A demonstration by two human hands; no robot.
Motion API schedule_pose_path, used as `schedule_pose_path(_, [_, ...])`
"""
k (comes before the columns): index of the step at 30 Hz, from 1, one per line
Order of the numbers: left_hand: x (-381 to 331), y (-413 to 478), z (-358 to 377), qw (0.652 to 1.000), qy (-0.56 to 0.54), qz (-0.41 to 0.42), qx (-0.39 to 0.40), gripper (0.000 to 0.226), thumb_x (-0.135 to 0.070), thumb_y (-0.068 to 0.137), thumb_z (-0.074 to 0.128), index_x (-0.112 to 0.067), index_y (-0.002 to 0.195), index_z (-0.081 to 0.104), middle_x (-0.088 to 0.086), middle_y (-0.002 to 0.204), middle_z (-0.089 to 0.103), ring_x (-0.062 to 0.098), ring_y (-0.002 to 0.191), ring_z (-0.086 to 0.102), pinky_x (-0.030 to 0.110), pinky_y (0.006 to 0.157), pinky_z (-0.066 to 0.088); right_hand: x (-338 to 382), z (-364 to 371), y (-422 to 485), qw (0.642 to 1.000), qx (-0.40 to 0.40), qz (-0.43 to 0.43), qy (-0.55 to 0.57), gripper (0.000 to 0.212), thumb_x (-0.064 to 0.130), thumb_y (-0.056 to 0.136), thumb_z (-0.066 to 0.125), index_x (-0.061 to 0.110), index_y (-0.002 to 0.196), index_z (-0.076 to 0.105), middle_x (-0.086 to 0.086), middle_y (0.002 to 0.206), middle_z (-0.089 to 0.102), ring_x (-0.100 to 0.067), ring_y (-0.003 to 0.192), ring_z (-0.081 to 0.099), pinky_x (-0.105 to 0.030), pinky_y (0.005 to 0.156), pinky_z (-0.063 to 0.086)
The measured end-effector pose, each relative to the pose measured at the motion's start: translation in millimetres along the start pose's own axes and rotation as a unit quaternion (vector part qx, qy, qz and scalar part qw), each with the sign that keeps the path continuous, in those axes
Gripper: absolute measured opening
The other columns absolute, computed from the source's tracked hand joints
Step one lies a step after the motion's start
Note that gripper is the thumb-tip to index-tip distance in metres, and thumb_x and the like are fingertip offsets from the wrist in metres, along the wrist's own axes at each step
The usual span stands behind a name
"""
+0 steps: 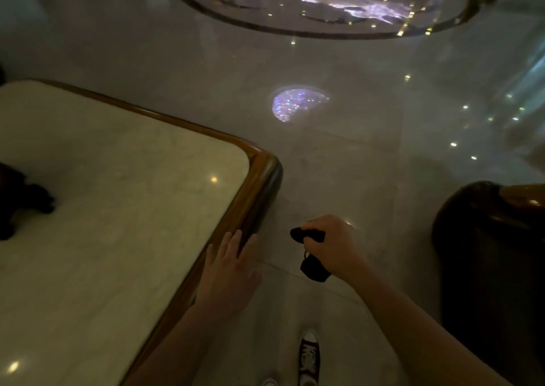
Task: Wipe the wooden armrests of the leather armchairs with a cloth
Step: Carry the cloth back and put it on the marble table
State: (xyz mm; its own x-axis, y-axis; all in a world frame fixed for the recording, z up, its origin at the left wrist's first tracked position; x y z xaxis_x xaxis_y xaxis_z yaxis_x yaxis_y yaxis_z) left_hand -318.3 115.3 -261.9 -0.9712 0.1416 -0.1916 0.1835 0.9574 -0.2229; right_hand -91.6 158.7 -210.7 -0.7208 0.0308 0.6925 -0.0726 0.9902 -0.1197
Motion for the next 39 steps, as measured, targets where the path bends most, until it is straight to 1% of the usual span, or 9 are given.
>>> schedule_pose_path(2, [9.3,4.4,0.0,0.999,0.000,-0.034,-0.003,0.074,-0.059,0.098,0.030,-0.033,0.157,-0.007,0.004,0.167,-0.006,0.024,0.152,-0.009,0.052,0.122,0.000,6.2,7.8,20.4,0.999,0.026,-0.022,0.001,0.013,0.012,0.080,0.065,0.020,0.080,0.075,-0.002,0.071,0.070,0.005,0.061,0.063,-0.009,0.046,0.042])
schedule_pose_path(6, [25.0,9.5,2.9,0.993,-0.018,-0.118,-0.012,0.072,-0.059,0.098,0.029,-0.034,0.156,-0.007,0.003,0.167,-0.009,0.024,0.152,-0.011,0.053,0.122,-0.001,16.6,29.1,59.5,0.991,0.108,-0.082,-0.002,0.012,0.005,0.085,0.060,-0.003,0.082,0.068,-0.024,0.071,0.065,-0.037,0.064,0.063,-0.027,0.054,0.050])
schedule_pose_path(8, [34.5,9.3,5.5,0.988,-0.020,-0.150,-0.015,0.071,-0.058,0.099,0.028,-0.033,0.157,-0.006,0.004,0.167,-0.009,0.025,0.152,-0.012,0.053,0.122,0.001,21.3,41.3,77.2,0.985,0.139,-0.098,-0.009,0.013,0.010,0.088,0.060,0.004,0.082,0.071,-0.016,0.070,0.067,-0.030,0.062,0.065,-0.042,0.062,0.056])
schedule_pose_path(11, [50.4,5.7,10.3,0.980,-0.030,-0.195,-0.017,0.070,-0.057,0.099,0.028,-0.033,0.157,-0.002,0.004,0.167,-0.007,0.026,0.152,-0.010,0.053,0.121,0.002,31.2,62.2,97.2,0.974,0.184,-0.135,-0.005,0.015,0.017,0.089,0.061,0.017,0.078,0.070,-0.008,0.068,0.067,-0.023,0.060,0.066,-0.049,0.063,0.057])
schedule_pose_path(15, [80.3,0.6,17.6,0.970,-0.050,-0.239,-0.022,0.069,-0.056,0.099,0.029,-0.031,0.158,0.003,0.006,0.167,-0.005,0.028,0.152,-0.008,0.054,0.121,0.004,51.4,97.3,118.1,0.962,0.223,-0.151,-0.037,0.020,0.032,0.093,0.061,0.025,0.109,0.072,0.005,0.098,0.066,-0.012,0.080,0.065,-0.041,0.076,0.058])
schedule_pose_path(23, [188.3,-6.2,56.2,0.948,-0.071,-0.310,-0.016,0.070,-0.059,0.098,0.027,-0.032,0.157,0.000,0.004,0.167,-0.005,0.027,0.152,-0.009,0.053,0.121,0.003,92.2,214.3,152.9,0.945,0.261,-0.165,-0.107,0.033,0.037,0.095,0.058,0.027,0.126,0.064,0.006,0.134,0.051,-0.017,0.124,0.049,-0.035,0.099,0.045])
schedule_pose_path(26, [237.4,-1.4,82.0,0.941,-0.090,-0.326,-0.010,0.071,-0.058,0.098,0.028,-0.031,0.158,0.001,0.006,0.167,-0.004,0.028,0.152,-0.009,0.054,0.121,0.002,100.4,269.8,169.5,0.948,0.256,-0.155,-0.112,0.032,0.034,0.095,0.059,0.026,0.126,0.064,0.007,0.140,0.047,-0.018,0.132,0.038,-0.027,0.099,0.035])
schedule_pose_path(33, [328.3,33.5,166.6,0.942,-0.090,-0.324,0.020,0.071,-0.058,0.097,0.024,-0.032,0.157,-0.005,0.007,0.167,-0.007,0.031,0.151,-0.014,0.059,0.120,-0.001,100.7,399.1,224.7,0.952,0.230,-0.149,-0.135,0.030,0.032,0.096,0.058,0.028,0.125,0.063,0.010,0.139,0.046,-0.018,0.125,0.040,-0.025,0.091,0.041])
schedule_pose_path(39, [379.1,79.2,244.1,0.931,-0.074,-0.357,0.012,0.075,-0.068,0.091,0.008,-0.033,0.156,-0.009,0.010,0.166,-0.009,0.035,0.150,-0.017,0.065,0.117,-0.001,76.8,488.0,274.6,0.944,0.203,-0.202,-0.165,0.028,0.032,0.096,0.058,0.027,0.123,0.063,0.006,0.142,0.044,-0.023,0.125,0.037,-0.038,0.091,0.052])
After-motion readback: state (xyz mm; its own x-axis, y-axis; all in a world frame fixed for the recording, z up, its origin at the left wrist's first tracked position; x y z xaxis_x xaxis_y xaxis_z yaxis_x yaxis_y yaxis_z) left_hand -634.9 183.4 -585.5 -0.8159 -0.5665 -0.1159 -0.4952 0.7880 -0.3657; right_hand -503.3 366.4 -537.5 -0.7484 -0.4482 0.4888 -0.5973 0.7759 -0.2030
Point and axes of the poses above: each hand's wrist, its own y-axis towards the middle knuckle, its own z-axis out of the palm, x = y × z, the point moved 3 cm from there along y, towards the middle knuckle
